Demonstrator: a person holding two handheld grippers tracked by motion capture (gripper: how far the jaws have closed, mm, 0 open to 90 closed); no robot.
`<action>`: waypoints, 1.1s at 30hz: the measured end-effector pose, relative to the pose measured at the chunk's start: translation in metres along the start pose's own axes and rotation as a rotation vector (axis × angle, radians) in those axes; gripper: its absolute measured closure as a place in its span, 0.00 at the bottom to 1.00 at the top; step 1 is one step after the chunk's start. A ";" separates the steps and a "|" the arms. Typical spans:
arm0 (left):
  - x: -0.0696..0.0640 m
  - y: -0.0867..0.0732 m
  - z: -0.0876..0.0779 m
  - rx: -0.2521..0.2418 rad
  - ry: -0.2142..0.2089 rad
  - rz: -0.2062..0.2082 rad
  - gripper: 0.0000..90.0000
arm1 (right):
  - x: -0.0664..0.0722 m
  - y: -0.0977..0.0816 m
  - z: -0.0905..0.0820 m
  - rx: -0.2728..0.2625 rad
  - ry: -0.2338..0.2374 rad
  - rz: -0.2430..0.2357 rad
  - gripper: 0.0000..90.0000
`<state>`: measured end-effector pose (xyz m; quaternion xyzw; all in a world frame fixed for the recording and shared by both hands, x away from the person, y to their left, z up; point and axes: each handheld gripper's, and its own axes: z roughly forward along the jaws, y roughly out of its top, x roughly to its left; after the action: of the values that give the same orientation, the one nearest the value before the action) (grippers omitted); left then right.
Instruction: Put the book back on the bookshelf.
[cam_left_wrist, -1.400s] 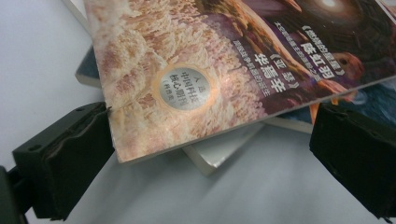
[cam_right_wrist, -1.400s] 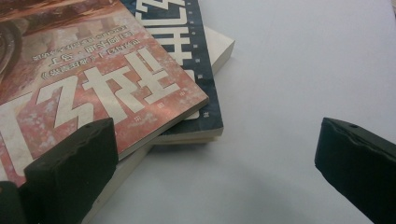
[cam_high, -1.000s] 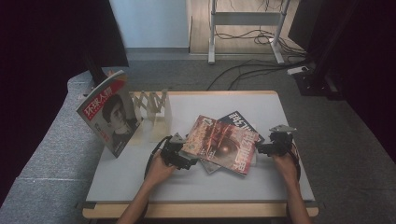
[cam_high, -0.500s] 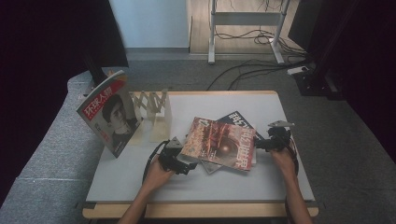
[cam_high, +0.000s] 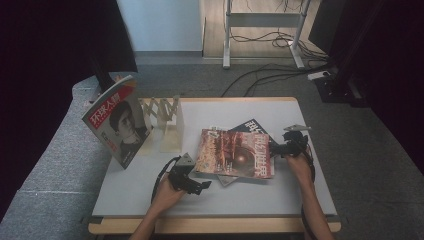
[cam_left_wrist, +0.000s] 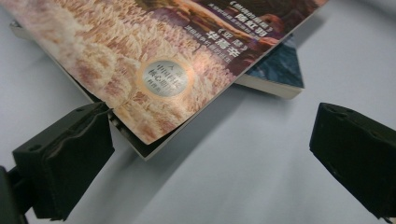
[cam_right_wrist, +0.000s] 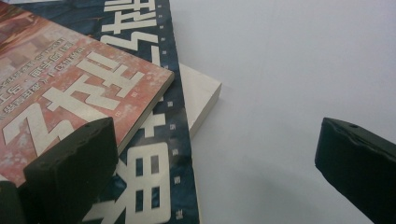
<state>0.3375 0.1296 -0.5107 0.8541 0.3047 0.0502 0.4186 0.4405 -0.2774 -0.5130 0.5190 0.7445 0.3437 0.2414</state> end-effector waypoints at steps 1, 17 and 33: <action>-0.002 0.000 -0.001 -0.005 -0.001 0.002 0.00 | 0.000 0.001 0.001 0.000 -0.001 0.003 0.00; 0.006 0.018 -0.015 0.019 0.032 0.057 0.00 | 0.002 -0.001 -0.013 -0.009 0.064 -0.026 0.00; 0.020 0.068 0.014 0.038 0.025 0.122 0.00 | 0.020 -0.010 -0.041 -0.032 0.150 -0.068 0.00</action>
<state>0.3910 0.0994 -0.4728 0.8782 0.2582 0.0803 0.3945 0.3987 -0.2716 -0.4940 0.4624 0.7720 0.3851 0.2046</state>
